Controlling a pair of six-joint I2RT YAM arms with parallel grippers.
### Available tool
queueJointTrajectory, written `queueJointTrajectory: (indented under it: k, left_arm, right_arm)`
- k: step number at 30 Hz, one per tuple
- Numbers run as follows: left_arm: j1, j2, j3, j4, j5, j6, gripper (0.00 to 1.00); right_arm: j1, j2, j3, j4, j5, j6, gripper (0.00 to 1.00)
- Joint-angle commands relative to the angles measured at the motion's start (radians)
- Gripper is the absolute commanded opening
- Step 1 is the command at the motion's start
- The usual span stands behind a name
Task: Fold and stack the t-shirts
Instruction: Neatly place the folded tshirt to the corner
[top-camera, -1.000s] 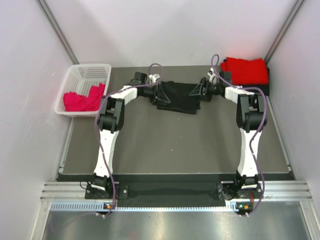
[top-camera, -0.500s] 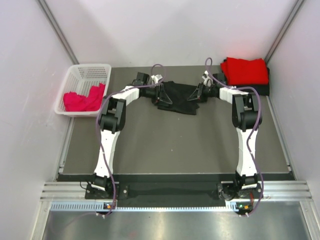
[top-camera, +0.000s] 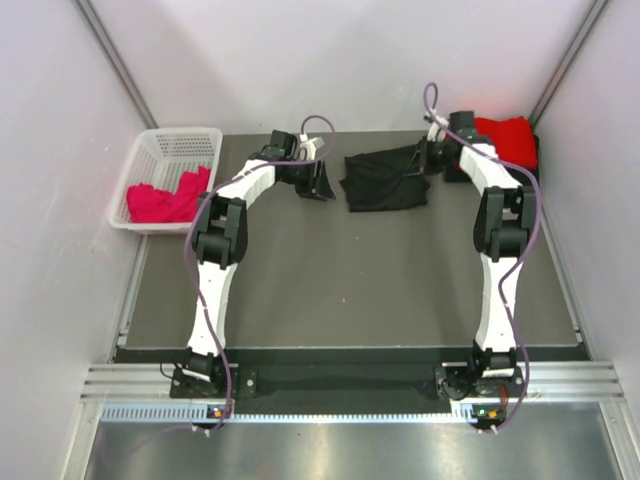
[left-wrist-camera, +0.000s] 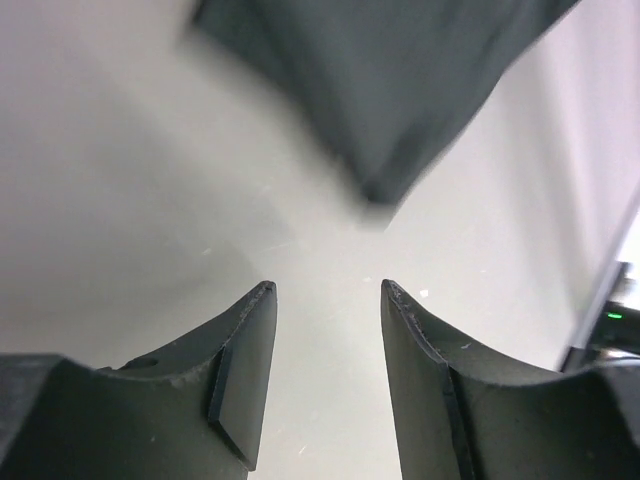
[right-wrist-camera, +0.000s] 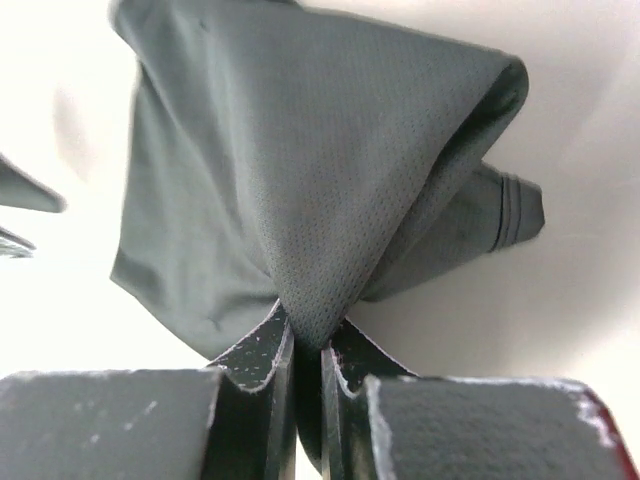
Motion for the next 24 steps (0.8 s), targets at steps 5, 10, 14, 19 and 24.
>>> queueJointTrajectory:
  k: [5,10,14,19,24]
  left_arm:
    - [0.006,-0.095,0.057,-0.073,-0.130,0.155,0.51]
    - [-0.003,-0.082,0.078,-0.070,-0.144,0.159,0.51]
    - [-0.015,-0.082,0.074,-0.073,-0.144,0.158,0.51]
    - [-0.026,-0.079,0.069,-0.075,-0.145,0.161,0.51]
    - [-0.035,-0.076,0.074,-0.075,-0.150,0.161,0.51]
  right_arm:
    - [-0.031,-0.003,0.242,-0.200,0.162,-0.343,0.00]
    - [-0.085,-0.035,0.249,-0.169,0.221,-0.368,0.00]
    - [-0.106,-0.058,0.275,-0.159,0.248,-0.394,0.00]
    - [-0.111,-0.101,0.293,-0.143,0.297,-0.489,0.00]
    - [-0.120,-0.130,0.285,-0.090,0.313,-0.518,0.00]
